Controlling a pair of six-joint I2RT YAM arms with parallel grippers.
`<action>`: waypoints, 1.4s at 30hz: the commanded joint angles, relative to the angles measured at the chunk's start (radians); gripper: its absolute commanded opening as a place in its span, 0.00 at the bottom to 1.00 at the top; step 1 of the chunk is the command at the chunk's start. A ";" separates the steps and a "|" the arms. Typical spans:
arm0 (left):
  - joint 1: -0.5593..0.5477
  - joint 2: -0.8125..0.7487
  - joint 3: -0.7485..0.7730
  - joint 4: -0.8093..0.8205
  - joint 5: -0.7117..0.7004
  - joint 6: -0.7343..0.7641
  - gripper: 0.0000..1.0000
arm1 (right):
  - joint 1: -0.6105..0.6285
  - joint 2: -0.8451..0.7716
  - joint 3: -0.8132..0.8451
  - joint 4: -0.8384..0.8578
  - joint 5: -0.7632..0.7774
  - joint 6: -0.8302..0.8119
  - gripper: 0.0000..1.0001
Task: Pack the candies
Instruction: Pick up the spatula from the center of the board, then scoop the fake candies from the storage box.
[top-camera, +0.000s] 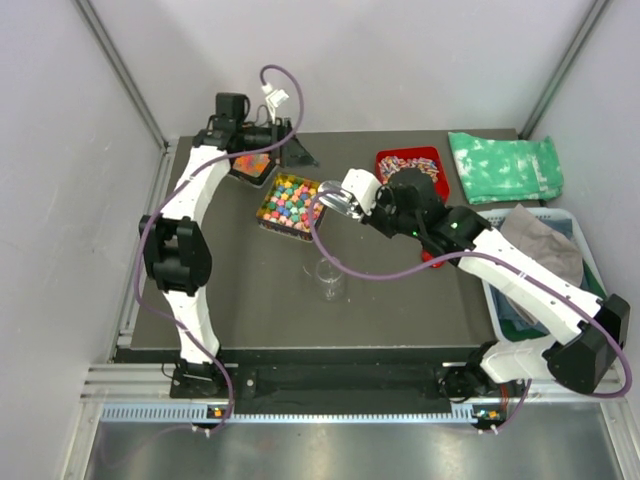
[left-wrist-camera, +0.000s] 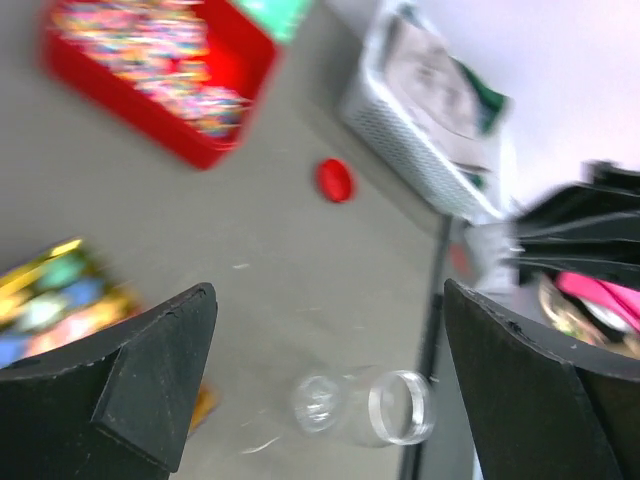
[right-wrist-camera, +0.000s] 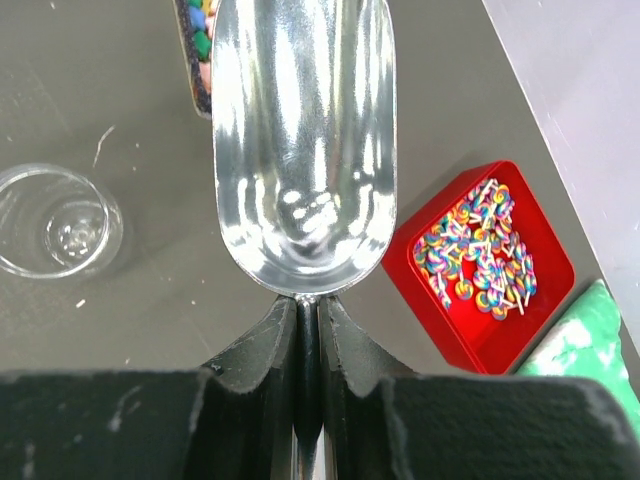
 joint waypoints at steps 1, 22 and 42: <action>0.069 -0.040 -0.021 -0.039 -0.194 0.069 0.99 | 0.000 -0.057 -0.010 0.031 0.021 -0.022 0.00; 0.077 -0.144 -0.339 0.022 -0.850 0.196 0.93 | -0.053 -0.077 0.015 -0.003 0.001 -0.025 0.00; 0.063 0.069 -0.212 0.029 -0.936 0.245 0.61 | -0.053 -0.045 0.038 -0.018 -0.013 -0.033 0.00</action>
